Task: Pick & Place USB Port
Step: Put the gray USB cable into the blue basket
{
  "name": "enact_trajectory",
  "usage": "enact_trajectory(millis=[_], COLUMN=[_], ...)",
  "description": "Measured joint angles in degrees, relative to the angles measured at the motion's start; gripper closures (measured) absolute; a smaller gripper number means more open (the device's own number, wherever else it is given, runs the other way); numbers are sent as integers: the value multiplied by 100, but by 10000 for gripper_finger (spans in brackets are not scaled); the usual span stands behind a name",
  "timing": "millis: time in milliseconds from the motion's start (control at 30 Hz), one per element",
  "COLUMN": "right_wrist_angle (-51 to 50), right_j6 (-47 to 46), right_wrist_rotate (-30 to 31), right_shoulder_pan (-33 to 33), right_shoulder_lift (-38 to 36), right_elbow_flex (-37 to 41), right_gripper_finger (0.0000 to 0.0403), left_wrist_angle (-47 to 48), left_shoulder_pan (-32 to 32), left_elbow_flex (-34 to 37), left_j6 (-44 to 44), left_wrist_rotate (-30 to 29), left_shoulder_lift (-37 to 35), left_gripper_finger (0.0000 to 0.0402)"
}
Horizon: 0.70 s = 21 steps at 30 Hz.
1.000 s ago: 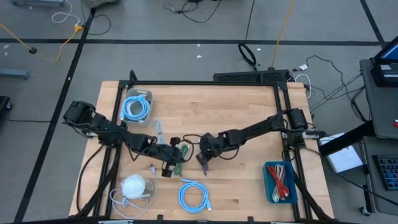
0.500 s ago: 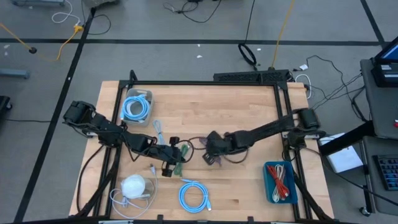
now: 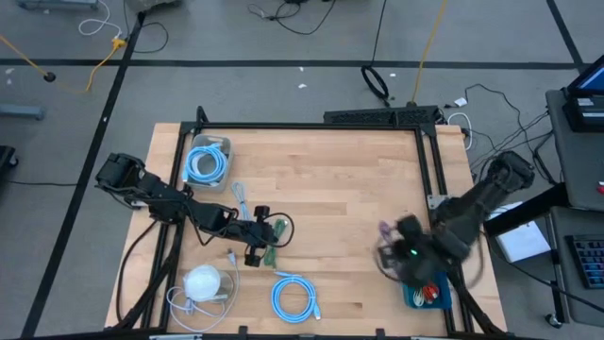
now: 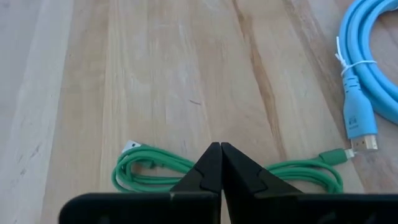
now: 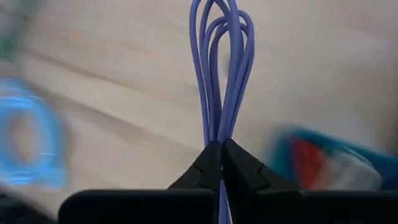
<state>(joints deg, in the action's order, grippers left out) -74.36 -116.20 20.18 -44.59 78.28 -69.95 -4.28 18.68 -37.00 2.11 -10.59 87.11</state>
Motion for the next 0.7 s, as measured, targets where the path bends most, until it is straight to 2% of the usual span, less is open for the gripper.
enact_trajectory(millis=[100,200,367,600,700], right_wrist_angle=[-702,-604,-493,-501,-427], right_j6=[-1184,-1406,-1377,-1437,-1453], right_wrist_rotate=[-825,-1409,-1489,-2327,-2438], right_shoulder_pan=[-638,-889,-867,-1046,-1070], right_shoulder_lift=[168,372,798,1147,1255], right_elbow_flex=[9,7,4,3,2], right_gripper_finger=[403,403,403,403,403], left_wrist_angle=[-21,-27,-29,-28,-26], left_shoulder_pan=[0,0,0,0,0], left_elbow_flex=[7,7,7,7,7], left_j6=[3,6,47,86,81], left_wrist_rotate=[-2,-2,-4,-3,-2], left_shoulder_lift=[0,0,0,0,0], left_gripper_finger=[388,396,391,396,397])
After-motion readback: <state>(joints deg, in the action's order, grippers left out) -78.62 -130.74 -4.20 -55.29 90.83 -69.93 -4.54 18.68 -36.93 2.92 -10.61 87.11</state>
